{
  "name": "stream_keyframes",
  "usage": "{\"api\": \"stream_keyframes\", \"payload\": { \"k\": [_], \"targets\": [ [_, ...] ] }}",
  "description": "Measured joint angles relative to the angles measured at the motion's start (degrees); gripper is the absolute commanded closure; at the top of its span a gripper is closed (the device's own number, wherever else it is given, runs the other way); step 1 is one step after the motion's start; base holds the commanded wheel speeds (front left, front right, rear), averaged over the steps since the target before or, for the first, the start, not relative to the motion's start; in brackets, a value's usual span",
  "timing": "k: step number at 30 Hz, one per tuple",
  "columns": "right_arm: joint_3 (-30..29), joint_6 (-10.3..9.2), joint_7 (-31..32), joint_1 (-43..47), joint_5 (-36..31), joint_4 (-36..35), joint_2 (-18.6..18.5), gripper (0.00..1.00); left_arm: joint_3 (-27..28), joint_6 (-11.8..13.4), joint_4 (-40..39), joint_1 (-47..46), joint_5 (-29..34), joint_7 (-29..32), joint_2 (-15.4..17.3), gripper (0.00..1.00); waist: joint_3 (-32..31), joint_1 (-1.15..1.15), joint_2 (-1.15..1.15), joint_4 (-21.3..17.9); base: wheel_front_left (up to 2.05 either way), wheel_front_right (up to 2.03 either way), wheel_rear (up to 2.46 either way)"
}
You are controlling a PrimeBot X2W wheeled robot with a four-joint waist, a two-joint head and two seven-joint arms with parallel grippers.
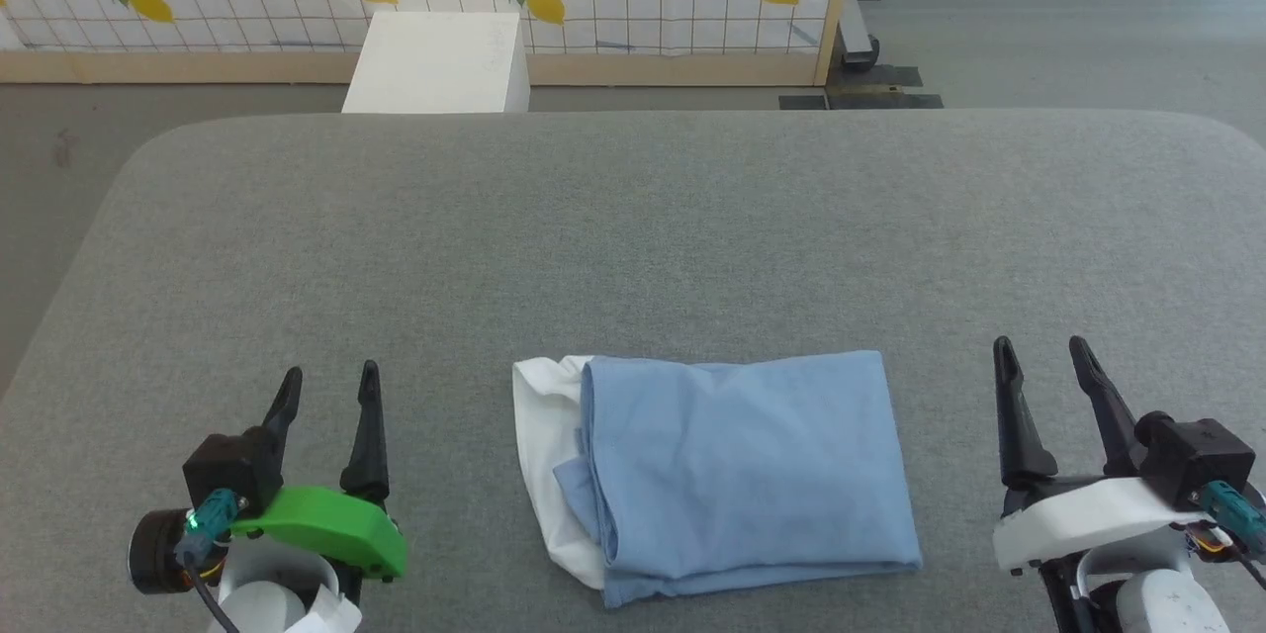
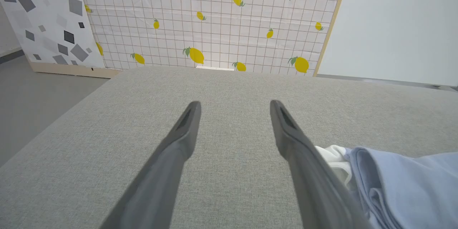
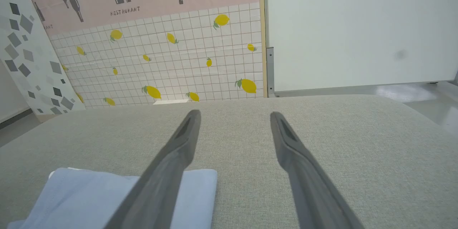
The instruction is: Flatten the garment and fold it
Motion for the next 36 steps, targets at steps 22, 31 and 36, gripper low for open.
{"api": "stream_keyframes", "payload": {
  "k": [22,31,36],
  "targets": [
    [-0.6,0.00,0.8,-0.6,-0.4,0.3,0.4,0.00,-0.9,0.9,-0.1,-0.1,-0.2,0.0,0.6,0.00,0.5,0.00,0.00,-0.2,0.00,0.00,0.00],
    [3.0,-0.01,24.6,-9.6,4.8,0.2,-1.6,0.00,-0.5,1.8,-2.1,-0.1,-0.7,0.0,0.7,0.00,2.0,0.00,0.00,-0.5,0.00,0.00,0.00],
    [10.7,0.00,48.3,-15.2,8.4,1.0,-5.8,0.00,-0.6,1.8,-3.2,-0.3,-1.8,0.0,0.7,0.00,3.4,0.00,0.00,0.4,0.00,0.00,0.00]
  ]
}}
